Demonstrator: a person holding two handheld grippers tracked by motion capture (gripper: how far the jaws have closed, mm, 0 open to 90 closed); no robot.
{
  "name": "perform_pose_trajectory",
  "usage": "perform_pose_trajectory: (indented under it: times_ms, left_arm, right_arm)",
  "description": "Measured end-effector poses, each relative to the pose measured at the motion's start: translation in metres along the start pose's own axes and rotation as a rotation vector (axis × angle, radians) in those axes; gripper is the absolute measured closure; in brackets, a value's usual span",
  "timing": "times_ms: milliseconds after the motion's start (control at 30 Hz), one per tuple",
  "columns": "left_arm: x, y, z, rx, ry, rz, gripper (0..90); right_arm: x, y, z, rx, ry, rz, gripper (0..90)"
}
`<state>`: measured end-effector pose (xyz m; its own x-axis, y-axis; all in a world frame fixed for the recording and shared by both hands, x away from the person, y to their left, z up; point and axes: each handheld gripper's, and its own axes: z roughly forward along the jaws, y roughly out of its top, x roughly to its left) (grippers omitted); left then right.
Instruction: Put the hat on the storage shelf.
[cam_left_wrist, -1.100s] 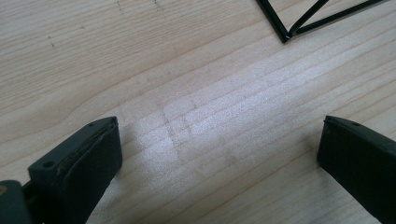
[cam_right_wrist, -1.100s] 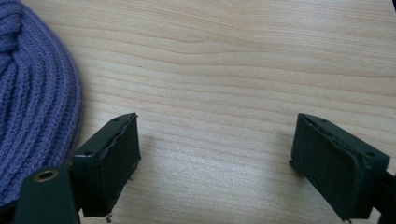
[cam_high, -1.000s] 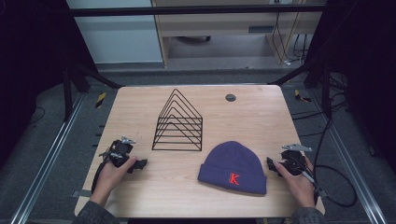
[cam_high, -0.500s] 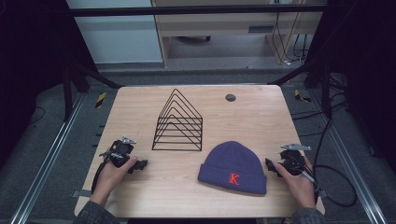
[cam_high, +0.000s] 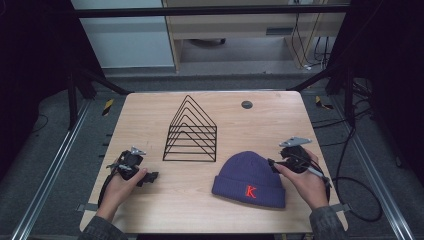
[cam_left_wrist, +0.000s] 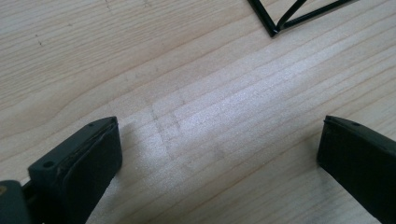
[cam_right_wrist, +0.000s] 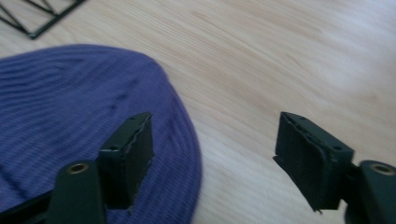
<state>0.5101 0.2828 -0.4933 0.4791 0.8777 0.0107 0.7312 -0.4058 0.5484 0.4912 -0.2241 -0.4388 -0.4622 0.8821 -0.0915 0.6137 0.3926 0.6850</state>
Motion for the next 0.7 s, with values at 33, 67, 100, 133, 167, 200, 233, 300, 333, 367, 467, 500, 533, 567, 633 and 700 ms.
perform_pose_trajectory:
  times_ms: [33,67,100,133,167,200,233,300,333,367,467,500,533,567,633,700]
  left_arm:
    - [0.0,0.0,0.0,0.0,0.0,0.0,0.0]
    - [0.0,0.0,0.0,0.003,-0.001,0.005,0.0]
    - [0.0,0.0,0.0,0.003,-0.001,0.005,0.0]
    - [0.0,0.0,0.0,0.003,-0.002,0.005,0.0]
    - [0.0,0.0,0.0,0.002,-0.002,0.005,0.0]
    - [0.0,0.0,0.0,0.001,-0.002,0.004,0.0]
    - [0.0,-0.001,0.0,-0.003,-0.001,0.008,0.0]
    - [0.0,-0.001,-0.001,-0.006,0.0,0.004,0.0]
    - [0.0,-0.002,-0.001,-0.005,-0.001,0.003,0.0]
    - [0.0,-0.001,-0.001,-0.004,0.0,0.005,0.0]
    - [0.0,-0.001,-0.001,-0.002,-0.002,0.009,0.0]
    - [0.0,-0.001,0.0,0.0,-0.004,0.006,0.0]
    - [0.0,-0.001,0.0,0.0,-0.003,0.007,0.0]
    - [0.0,-0.001,0.0,-0.002,-0.003,0.009,0.0]
    - [-0.001,-0.001,0.0,-0.008,-0.002,0.002,0.0]
    - [-0.001,-0.001,0.0,-0.005,-0.002,0.002,0.0]
  right_arm:
    - [0.0,0.0,0.0,0.0,0.0,0.0,29.5]
    - [0.007,0.014,0.0,0.015,0.018,-0.044,32.5]
    - [0.007,0.014,0.0,0.015,0.018,-0.044,32.5]
    - [0.009,0.018,0.001,0.021,0.029,-0.053,34.1]
    - [0.011,0.025,0.004,0.031,0.057,-0.062,36.1]
    - [0.011,0.029,0.007,0.04,0.069,-0.069,38.5]
    - [0.012,0.032,0.01,0.054,0.074,-0.081,40.9]
    - [0.011,0.038,0.022,0.069,0.082,-0.101,45.9]
    - [0.01,0.039,0.026,0.068,0.087,-0.101,47.5]
    - [0.009,0.041,0.03,0.067,0.094,-0.096,49.1]
    - [0.006,0.045,0.04,0.077,0.115,-0.068,51.2]
    - [0.006,0.046,0.042,0.083,0.12,-0.067,51.4]
    - [0.005,0.047,0.044,0.096,0.128,-0.064,51.4]
    - [0.004,0.047,0.047,0.101,0.141,-0.057,51.4]
    - [0.004,0.049,0.051,0.118,0.153,-0.049,51.8]
    - [0.005,0.05,0.053,0.122,0.151,-0.056,54.1]
